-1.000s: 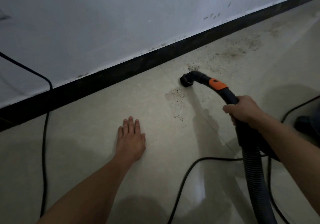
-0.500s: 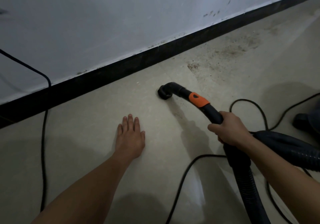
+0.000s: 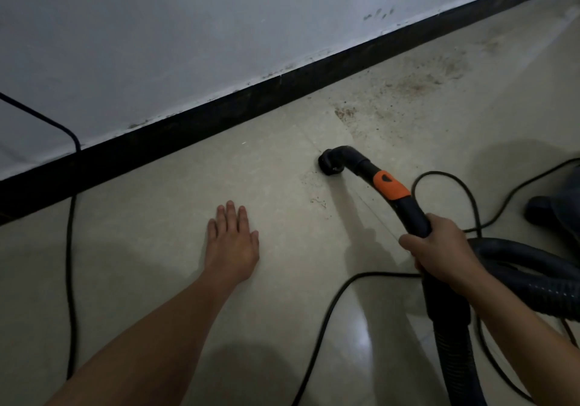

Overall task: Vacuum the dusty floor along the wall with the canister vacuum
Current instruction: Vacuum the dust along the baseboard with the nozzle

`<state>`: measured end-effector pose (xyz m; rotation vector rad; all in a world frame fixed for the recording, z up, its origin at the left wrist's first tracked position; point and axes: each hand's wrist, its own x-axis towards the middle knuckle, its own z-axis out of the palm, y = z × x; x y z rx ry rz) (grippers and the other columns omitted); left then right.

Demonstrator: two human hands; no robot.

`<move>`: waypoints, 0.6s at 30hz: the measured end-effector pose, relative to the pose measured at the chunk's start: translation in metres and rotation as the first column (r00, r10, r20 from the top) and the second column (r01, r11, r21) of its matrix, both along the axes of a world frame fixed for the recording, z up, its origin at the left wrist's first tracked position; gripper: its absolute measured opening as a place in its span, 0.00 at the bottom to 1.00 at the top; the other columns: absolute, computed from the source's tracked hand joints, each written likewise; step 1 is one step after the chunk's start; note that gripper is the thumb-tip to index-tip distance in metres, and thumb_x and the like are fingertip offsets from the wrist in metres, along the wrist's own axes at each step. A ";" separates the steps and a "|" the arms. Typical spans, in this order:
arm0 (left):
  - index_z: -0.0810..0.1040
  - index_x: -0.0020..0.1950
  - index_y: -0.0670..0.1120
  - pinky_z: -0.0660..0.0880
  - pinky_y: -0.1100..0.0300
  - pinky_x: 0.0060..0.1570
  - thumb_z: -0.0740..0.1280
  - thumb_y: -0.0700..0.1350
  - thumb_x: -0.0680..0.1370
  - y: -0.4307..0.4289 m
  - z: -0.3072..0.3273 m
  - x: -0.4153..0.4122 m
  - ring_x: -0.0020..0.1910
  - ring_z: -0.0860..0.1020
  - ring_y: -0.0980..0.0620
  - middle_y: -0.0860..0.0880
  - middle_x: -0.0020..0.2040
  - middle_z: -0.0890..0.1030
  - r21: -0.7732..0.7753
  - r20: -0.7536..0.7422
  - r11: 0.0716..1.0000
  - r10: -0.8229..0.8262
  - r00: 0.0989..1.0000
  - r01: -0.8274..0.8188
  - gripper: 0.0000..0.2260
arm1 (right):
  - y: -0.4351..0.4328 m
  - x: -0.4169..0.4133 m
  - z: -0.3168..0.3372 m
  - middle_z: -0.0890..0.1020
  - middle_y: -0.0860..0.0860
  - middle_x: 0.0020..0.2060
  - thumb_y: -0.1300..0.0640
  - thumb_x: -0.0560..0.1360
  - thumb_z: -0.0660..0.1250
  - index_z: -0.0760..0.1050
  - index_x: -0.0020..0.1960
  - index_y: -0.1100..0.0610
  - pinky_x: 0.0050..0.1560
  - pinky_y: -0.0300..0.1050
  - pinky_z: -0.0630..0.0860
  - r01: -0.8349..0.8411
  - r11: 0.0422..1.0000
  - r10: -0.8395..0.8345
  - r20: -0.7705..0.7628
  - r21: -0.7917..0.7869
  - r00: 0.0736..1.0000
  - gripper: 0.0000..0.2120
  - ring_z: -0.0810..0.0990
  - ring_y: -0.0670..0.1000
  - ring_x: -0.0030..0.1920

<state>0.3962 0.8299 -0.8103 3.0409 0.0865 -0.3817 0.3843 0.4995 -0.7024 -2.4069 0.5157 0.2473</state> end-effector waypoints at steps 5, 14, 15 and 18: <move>0.45 0.79 0.43 0.46 0.46 0.75 0.46 0.54 0.82 -0.001 0.001 0.000 0.78 0.44 0.42 0.40 0.79 0.44 0.005 -0.007 1.000 0.003 1.000 -0.003 0.28 | 0.006 -0.012 0.004 0.79 0.57 0.26 0.58 0.67 0.70 0.73 0.42 0.56 0.27 0.49 0.76 -0.016 0.999 0.016 -0.005 0.043 1.000 0.07 0.78 0.54 0.23; 0.44 0.79 0.43 0.45 0.47 0.76 0.46 0.54 0.83 0.002 0.007 0.001 0.78 0.43 0.42 0.40 0.79 0.43 -0.011 -0.047 1.000 -0.010 0.999 0.010 0.28 | 0.008 -0.021 0.007 0.77 0.52 0.22 0.59 0.67 0.70 0.74 0.41 0.55 0.23 0.44 0.74 -0.060 0.997 0.061 -0.019 0.048 0.998 0.06 0.75 0.50 0.20; 0.44 0.79 0.43 0.45 0.47 0.76 0.46 0.54 0.83 0.001 0.007 0.001 0.78 0.43 0.42 0.40 0.79 0.43 -0.014 -0.052 1.000 -0.008 0.999 0.008 0.28 | 0.003 -0.022 0.008 0.78 0.53 0.23 0.59 0.67 0.70 0.74 0.42 0.55 0.24 0.45 0.74 -0.019 0.999 0.019 -0.010 0.045 1.000 0.06 0.76 0.51 0.20; 0.45 0.79 0.42 0.46 0.46 0.75 0.46 0.53 0.83 -0.003 0.008 0.000 0.78 0.43 0.41 0.39 0.79 0.44 -0.009 -0.047 1.000 0.014 0.999 -0.015 0.27 | -0.002 -0.030 0.009 0.78 0.53 0.22 0.59 0.67 0.70 0.74 0.41 0.55 0.24 0.44 0.74 -0.008 0.998 0.010 -0.032 0.054 0.999 0.06 0.76 0.51 0.20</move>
